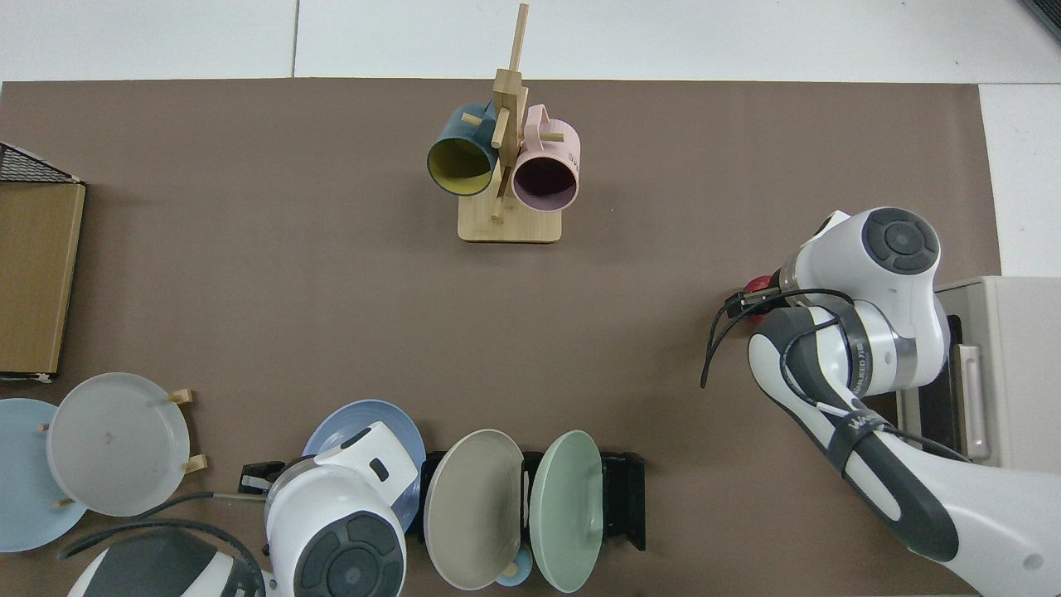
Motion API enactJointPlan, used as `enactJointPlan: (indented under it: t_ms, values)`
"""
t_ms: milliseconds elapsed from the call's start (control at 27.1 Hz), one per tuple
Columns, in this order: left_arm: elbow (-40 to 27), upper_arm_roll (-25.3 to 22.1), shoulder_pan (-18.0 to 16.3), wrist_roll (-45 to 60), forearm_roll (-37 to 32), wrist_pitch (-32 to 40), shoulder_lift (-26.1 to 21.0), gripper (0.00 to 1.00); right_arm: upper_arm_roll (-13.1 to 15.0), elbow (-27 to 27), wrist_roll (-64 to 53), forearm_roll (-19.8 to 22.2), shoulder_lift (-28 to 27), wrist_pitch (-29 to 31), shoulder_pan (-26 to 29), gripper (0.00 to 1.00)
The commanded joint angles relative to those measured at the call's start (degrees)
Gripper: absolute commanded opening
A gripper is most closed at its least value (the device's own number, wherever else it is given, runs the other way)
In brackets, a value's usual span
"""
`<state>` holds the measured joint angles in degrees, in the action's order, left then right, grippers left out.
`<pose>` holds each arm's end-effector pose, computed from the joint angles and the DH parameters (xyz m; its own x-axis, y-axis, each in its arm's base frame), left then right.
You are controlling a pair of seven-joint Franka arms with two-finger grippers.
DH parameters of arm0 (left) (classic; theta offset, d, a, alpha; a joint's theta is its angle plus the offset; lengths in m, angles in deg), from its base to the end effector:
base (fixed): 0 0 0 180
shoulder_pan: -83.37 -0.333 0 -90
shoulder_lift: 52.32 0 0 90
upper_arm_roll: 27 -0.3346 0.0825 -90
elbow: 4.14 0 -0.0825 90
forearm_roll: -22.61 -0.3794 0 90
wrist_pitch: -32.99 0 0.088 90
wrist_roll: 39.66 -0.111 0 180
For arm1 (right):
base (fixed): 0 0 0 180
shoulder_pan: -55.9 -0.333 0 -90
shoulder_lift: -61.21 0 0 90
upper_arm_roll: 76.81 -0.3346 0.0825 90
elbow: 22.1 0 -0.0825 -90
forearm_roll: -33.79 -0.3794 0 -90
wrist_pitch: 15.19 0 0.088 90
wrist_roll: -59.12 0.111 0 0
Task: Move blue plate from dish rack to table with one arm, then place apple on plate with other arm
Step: 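Lift the blue plate out of the rack with the left gripper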
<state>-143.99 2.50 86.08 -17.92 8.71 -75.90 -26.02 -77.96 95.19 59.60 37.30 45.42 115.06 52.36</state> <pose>0.3373 -0.2022 0.4583 0.9757 -0.2187 0.0114 -0.1904 -0.8729 -0.4492 0.5846 0.0459 0.3185 0.9924 0.1122 -0.0497 0.1142 -0.9927 0.0397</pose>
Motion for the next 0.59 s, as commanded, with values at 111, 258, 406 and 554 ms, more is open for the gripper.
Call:
enactJointPlan:
  t_ms: [111,258,406,554]
  values:
    - [6.1,1.9,-0.6,0.1,-8.5,5.8,-0.3,0.0,-0.3,-4.8,1.0,1.0,3.3,-8.1,-0.1,0.0]
    - [10.1,1.6,-4.1,0.3,-11.1,4.8,-2.4,0.0,-0.4,-6.6,0.8,0.9,5.1,-11.6,-0.1,0.0]
    - [17.9,1.3,-9.0,2.7,-11.2,2.9,-9.5,0.0,-0.4,-10.2,0.6,0.3,6.0,-17.4,-0.1,0.0]
    - [24.4,-1.1,-10.0,7.5,-10.5,0.8,-16.6,0.0,-0.4,-12.9,0.4,0.1,8.1,-22.1,0.0,0.0]
